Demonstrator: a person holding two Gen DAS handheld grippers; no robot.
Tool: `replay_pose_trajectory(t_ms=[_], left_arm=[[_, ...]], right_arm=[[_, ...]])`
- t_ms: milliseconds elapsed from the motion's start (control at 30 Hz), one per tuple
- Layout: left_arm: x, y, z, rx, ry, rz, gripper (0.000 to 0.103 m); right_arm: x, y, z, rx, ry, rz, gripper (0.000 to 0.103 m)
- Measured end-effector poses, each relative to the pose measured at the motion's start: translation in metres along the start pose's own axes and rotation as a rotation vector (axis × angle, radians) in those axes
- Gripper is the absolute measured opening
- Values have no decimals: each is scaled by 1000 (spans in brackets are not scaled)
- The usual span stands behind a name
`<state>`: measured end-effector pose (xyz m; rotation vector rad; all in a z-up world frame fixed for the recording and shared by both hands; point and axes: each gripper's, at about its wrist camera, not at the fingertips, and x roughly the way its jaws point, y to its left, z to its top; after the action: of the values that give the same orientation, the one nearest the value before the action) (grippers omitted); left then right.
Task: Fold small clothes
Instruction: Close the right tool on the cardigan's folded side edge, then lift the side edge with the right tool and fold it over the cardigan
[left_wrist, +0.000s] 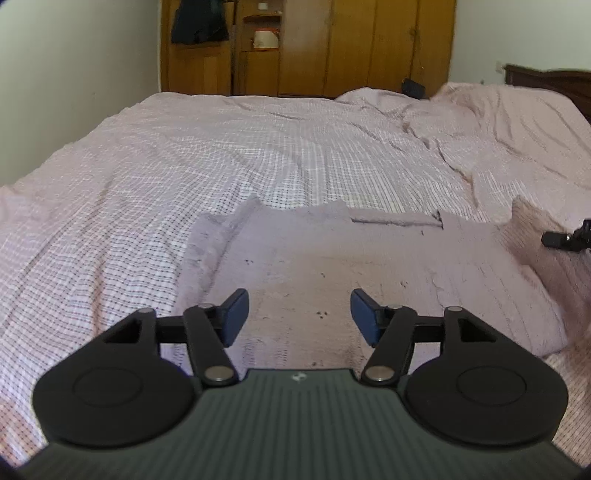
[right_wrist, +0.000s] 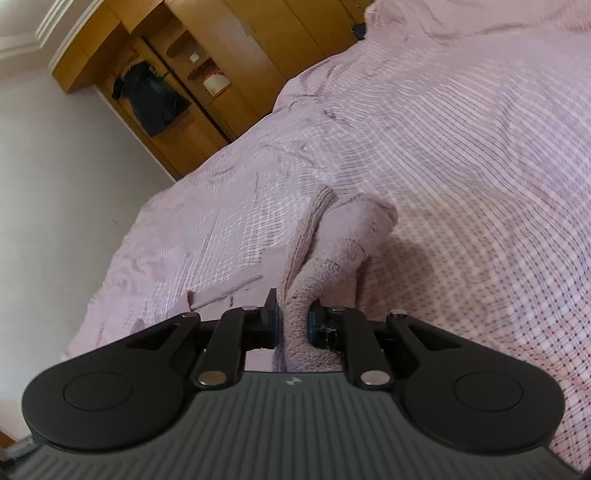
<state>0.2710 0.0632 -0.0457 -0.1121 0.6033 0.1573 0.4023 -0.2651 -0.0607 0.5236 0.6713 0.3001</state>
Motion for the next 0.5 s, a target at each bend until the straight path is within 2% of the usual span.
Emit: replay_pose_trajectory(t_ms=[100, 367, 500], left_arm=[[-3, 9, 4, -38, -3, -19, 63], [-10, 33, 8, -77, -27, -8, 63], [-7, 44, 3, -96, -23, 11, 63]], right_arm=[[1, 28, -4, -50, 10, -27, 14], [9, 91, -13, -118, 37, -52, 14], [16, 115, -18, -97, 26, -51, 14]])
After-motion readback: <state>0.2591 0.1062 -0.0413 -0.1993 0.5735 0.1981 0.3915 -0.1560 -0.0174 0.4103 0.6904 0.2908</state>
